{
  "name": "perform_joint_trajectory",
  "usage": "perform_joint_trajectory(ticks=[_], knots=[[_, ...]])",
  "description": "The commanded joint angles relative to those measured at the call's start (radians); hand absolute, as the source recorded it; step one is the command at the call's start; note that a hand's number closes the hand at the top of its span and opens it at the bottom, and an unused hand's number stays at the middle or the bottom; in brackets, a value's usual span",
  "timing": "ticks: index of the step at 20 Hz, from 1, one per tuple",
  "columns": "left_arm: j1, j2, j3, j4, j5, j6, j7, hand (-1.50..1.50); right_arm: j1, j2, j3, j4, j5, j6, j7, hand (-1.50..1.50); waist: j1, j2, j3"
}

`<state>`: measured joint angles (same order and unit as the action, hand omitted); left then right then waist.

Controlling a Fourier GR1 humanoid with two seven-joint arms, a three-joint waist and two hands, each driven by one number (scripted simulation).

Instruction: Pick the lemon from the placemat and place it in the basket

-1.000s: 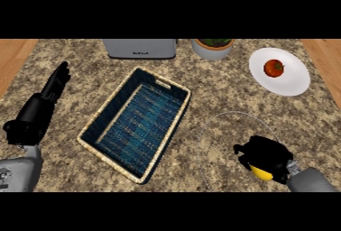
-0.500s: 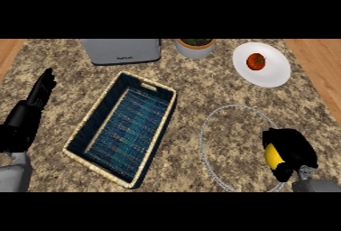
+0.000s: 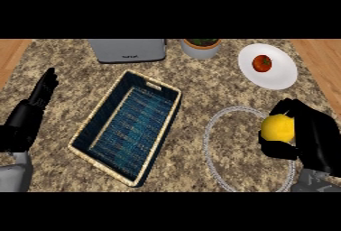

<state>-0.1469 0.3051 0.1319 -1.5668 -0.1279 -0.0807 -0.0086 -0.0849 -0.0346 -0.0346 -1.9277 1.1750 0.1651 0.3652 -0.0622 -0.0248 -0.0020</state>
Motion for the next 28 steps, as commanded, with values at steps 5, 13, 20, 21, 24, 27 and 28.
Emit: perform_joint_trajectory(ticks=[5, 13, 20, 21, 24, 27, 28], knots=[[-0.063, -0.017, -0.032, 0.017, -0.009, -0.008, 0.023, 0.00, -0.213, 0.034, 0.219, -0.405, -0.095, 0.067, 0.392, 1.50, 0.050, 0.015, -0.001], [-0.083, -0.017, -0.051, 0.020, -0.017, -0.032, 0.011, 0.00, -0.749, 0.035, 0.279, -0.291, -0.257, 0.248, 0.815, 1.50, 0.075, 0.019, -0.001], [-0.086, -0.024, -0.052, 0.010, -0.018, -0.029, 0.029, 0.00, -1.036, 0.034, 0.286, 0.034, -0.369, 0.129, 0.977, 1.50, 0.096, 0.018, -0.002], [-0.096, -0.028, -0.040, 0.060, -0.019, -0.019, -0.018, 0.00, -1.090, 0.034, 0.250, 0.104, -0.387, 0.103, 0.946, 1.50, 0.094, 0.024, -0.003], [-0.087, -0.013, -0.037, 0.014, -0.002, -0.045, 0.011, 0.00, -1.145, 0.034, 0.272, 0.219, -0.429, 0.058, 0.995, 1.50, 0.105, 0.021, -0.002], [-0.093, -0.051, -0.086, 0.010, -0.034, -0.025, 0.018, 0.00, -1.227, 0.034, 0.257, 0.361, -0.486, 0.006, 0.997, 1.50, 0.110, 0.024, -0.002], [-0.072, -0.057, -0.078, 0.026, -0.039, -0.012, 0.003, 0.00, -1.220, 0.034, 0.250, 0.388, -0.505, 0.011, 0.979, 1.50, 0.102, 0.025, -0.001]])
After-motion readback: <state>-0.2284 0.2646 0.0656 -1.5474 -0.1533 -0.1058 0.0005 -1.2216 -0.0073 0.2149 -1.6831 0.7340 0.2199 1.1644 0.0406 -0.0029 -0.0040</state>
